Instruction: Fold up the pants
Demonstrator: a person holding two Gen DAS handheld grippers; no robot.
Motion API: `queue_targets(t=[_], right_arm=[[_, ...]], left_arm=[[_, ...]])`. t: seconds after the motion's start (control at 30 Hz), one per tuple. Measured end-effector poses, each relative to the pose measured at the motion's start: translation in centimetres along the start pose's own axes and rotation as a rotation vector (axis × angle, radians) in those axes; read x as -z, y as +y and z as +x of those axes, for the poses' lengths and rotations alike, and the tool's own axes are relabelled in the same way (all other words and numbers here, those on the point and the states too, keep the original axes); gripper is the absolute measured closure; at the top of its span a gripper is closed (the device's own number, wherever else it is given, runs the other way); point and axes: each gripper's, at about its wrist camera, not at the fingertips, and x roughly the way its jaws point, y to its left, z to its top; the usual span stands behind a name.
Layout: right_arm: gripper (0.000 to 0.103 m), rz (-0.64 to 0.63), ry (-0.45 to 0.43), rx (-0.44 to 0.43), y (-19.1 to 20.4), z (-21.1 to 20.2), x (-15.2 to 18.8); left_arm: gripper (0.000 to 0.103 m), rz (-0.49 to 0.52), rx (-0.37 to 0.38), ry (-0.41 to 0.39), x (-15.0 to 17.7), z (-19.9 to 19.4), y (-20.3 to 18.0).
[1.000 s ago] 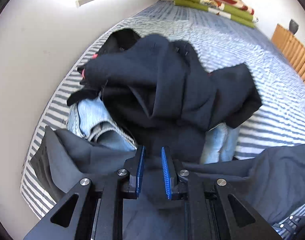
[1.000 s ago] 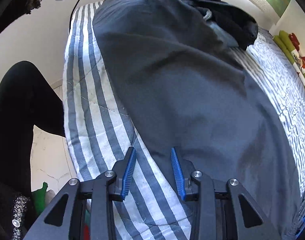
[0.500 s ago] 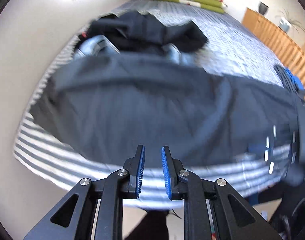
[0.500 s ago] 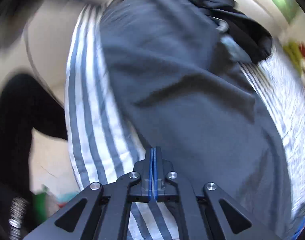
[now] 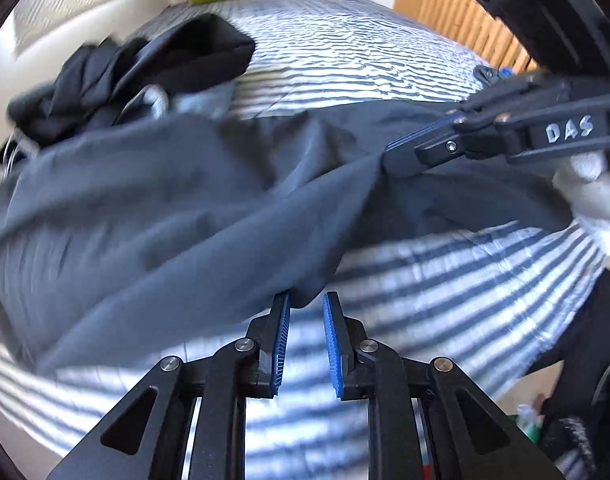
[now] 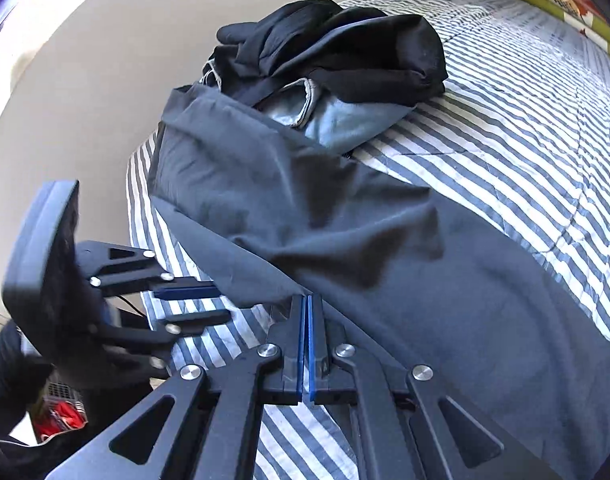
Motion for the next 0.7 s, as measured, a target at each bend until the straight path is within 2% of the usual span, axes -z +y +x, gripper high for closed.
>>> queue_targets(t=[0.1, 0.23, 0.33, 0.5, 0.63, 0.7], right_arm=[[0.102, -0.015, -0.006, 0.027, 0.0, -0.1, -0.6], [0.102, 0.007, -0.032, 0.046, -1.4, -0.1, -1.9], [0.102, 0.048, -0.033, 0.041, -2.9, 0.7, -2.8], [0.102, 0.096, -0.034, 0.006, -4.6, 1.5, -3.6], [0.102, 0.119, -0.037, 0.008, -5.7, 1.6, -4.1], [0.102, 0.123, -0.035, 0.024, -6.2, 1.6, -4.4]], left_arm=[[0.085, 0.011, -0.082, -0.002, -1.0, 0.8, 1.0], [0.085, -0.105, -0.111, -0.033, -1.7, -0.6, 5.3], [0.085, -0.172, -0.062, -0.053, -1.5, -2.1, 7.3], [0.085, -0.077, 0.032, -0.020, -0.8, -1.1, 3.9], [0.085, 0.026, 0.056, 0.021, -2.1, 1.8, -0.2], [0.085, 0.058, 0.020, 0.021, -3.2, 2.9, -1.3]])
